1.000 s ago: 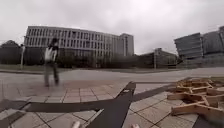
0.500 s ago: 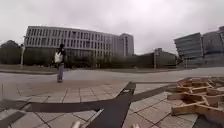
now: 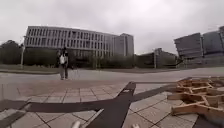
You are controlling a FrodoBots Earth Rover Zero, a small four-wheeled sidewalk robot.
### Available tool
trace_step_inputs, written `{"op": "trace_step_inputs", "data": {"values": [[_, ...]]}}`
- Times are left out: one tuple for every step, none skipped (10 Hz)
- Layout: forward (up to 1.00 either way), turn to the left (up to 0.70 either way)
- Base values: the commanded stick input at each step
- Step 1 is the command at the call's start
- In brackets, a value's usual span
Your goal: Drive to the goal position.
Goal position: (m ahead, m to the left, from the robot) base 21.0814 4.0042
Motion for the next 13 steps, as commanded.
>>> {"op": "trace_step_inputs", "data": {"values": [[0.05, 0.0], [0.05, 0.0], [0.05, 0.0], [0.05, 0.0], [0.05, 0.0], [0.05, 0.0], [0.05, 0.0], [0.05, 0.0], [0.05, 0.0], [0.05, 0.0], [0.05, 0.0], [0.05, 0.0], [0.05, 0.0]]}}
